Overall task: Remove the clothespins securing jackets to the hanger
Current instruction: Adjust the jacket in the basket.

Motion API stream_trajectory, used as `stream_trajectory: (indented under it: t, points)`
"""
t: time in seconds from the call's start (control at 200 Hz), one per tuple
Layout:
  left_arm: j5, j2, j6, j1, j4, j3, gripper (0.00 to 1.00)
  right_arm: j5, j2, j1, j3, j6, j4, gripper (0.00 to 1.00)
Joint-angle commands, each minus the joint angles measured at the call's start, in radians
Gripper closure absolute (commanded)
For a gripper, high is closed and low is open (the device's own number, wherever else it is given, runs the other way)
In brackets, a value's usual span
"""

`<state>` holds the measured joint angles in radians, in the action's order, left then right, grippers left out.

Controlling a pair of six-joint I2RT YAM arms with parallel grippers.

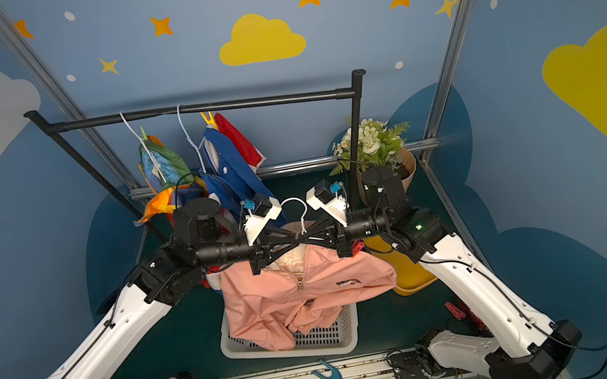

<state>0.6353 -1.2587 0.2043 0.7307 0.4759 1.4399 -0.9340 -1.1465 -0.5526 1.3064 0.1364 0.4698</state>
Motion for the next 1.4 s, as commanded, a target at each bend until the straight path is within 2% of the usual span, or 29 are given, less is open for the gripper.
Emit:
stream_trajectory:
  t: [0.0,0.1,0.235,0.441,0.516,0.636,0.731,0.786,0.956,1.096,1.287,1.337,1.397]
  points:
    - [0.029,0.013,-0.023,-0.007,-0.062,-0.023,0.87,-0.020,-0.002,0.005,0.033,0.007,-0.040,1.00]
    - [0.022,0.033,-0.033,-0.007,-0.103,-0.059,0.96,-0.027,0.000,0.020,0.025,-0.011,-0.067,1.00]
    - [0.019,0.054,-0.058,-0.011,-0.159,-0.099,0.96,-0.042,-0.008,0.027,0.028,-0.022,-0.085,1.00]
    - [0.029,0.048,-0.068,-0.011,-0.149,-0.099,0.96,-0.060,-0.034,0.028,0.041,-0.039,-0.114,1.00]
    - [0.029,0.049,-0.056,-0.011,-0.125,-0.095,0.92,-0.070,-0.042,0.031,0.051,-0.038,-0.117,1.00]
    - [0.012,0.054,-0.040,-0.011,-0.095,-0.098,0.77,-0.087,-0.057,0.031,0.066,-0.034,-0.114,1.00]
    - [0.022,0.048,-0.026,-0.014,-0.069,-0.089,0.75,-0.095,-0.064,0.030,0.073,-0.033,-0.111,1.00]
    - [0.029,0.041,-0.019,-0.014,-0.051,-0.079,0.77,-0.095,-0.064,0.031,0.073,-0.028,-0.109,1.00]
    - [0.054,0.033,-0.013,-0.022,-0.056,-0.076,0.96,-0.094,-0.061,0.031,0.073,-0.023,-0.100,1.00]
    - [0.069,0.024,-0.016,-0.026,-0.057,-0.077,0.96,-0.092,-0.059,0.033,0.074,-0.024,-0.099,1.00]
    - [0.027,0.057,-0.037,-0.031,-0.105,-0.118,0.96,-0.070,-0.059,0.041,0.076,-0.025,-0.092,1.00]
    - [0.003,0.066,-0.040,-0.034,-0.119,-0.127,0.96,-0.043,-0.055,0.046,0.075,-0.023,-0.083,0.78]
    - [-0.021,0.073,-0.041,-0.036,-0.126,-0.134,0.96,0.002,-0.043,0.059,0.073,-0.021,-0.071,0.71]
